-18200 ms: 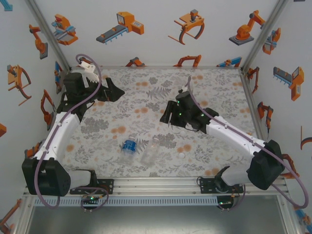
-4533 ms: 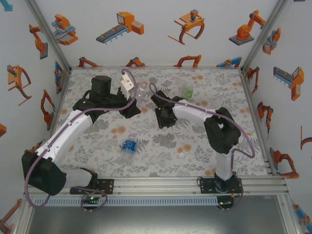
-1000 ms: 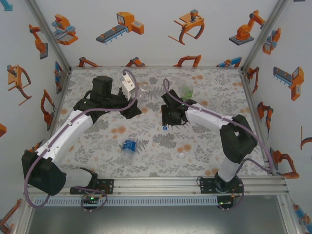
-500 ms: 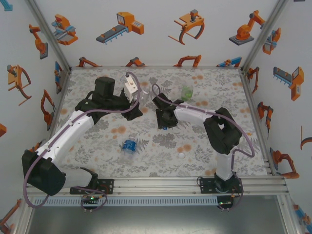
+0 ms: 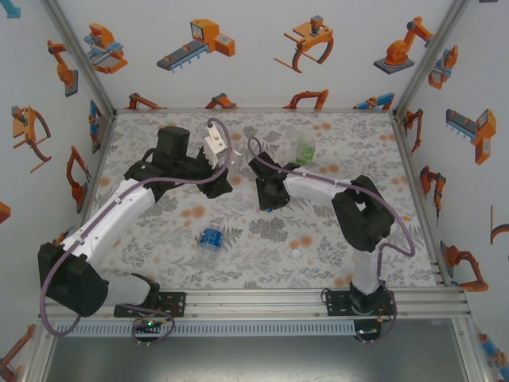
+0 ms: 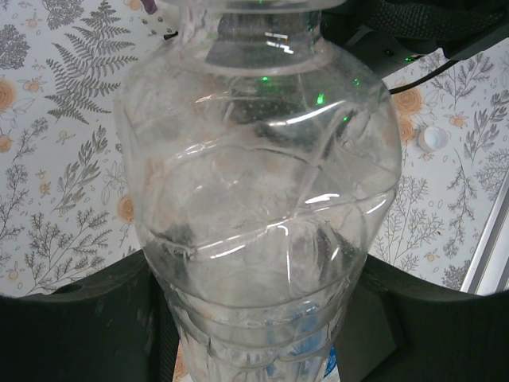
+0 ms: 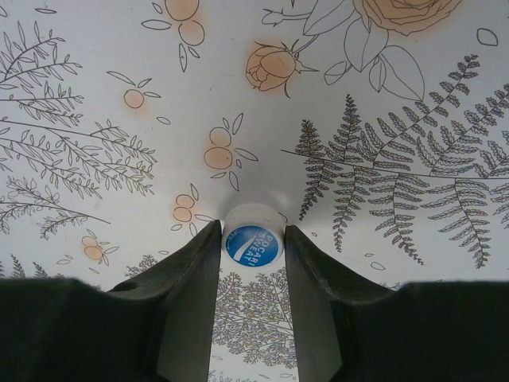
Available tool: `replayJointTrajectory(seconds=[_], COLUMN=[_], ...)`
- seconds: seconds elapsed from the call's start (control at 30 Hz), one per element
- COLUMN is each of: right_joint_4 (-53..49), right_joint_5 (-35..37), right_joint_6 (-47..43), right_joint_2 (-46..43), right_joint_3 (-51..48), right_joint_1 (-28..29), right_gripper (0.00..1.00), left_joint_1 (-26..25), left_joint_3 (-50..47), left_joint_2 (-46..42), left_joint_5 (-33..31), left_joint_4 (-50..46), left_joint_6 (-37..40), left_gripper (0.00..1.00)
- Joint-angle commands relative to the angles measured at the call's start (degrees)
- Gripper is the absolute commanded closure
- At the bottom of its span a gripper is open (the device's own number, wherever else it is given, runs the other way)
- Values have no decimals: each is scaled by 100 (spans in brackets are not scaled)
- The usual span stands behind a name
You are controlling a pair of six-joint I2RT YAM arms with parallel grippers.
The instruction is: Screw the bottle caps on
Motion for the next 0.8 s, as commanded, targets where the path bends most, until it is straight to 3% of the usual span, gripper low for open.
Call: replayJointTrajectory(seconds=[0.0,0.57,0.77], right_joint_4=[-140,-289,-288], right_joint_5=[11,-88,-64], right_joint_6=[-19,10,-13], right_joint_2=[76,18,-42], right_joint_3=[78,142,139], right_joint_1=[37,41,41], right_gripper=[61,61,66], left_joint_1=[-35,-35,-36], left_joint_3=[209,236,237], left_joint_2=[44,89,103], left_joint_5=[113,105,111], left_joint_4=[-69,-96,-103], left_joint_6=[112,99,110], left_gripper=[88,88,88])
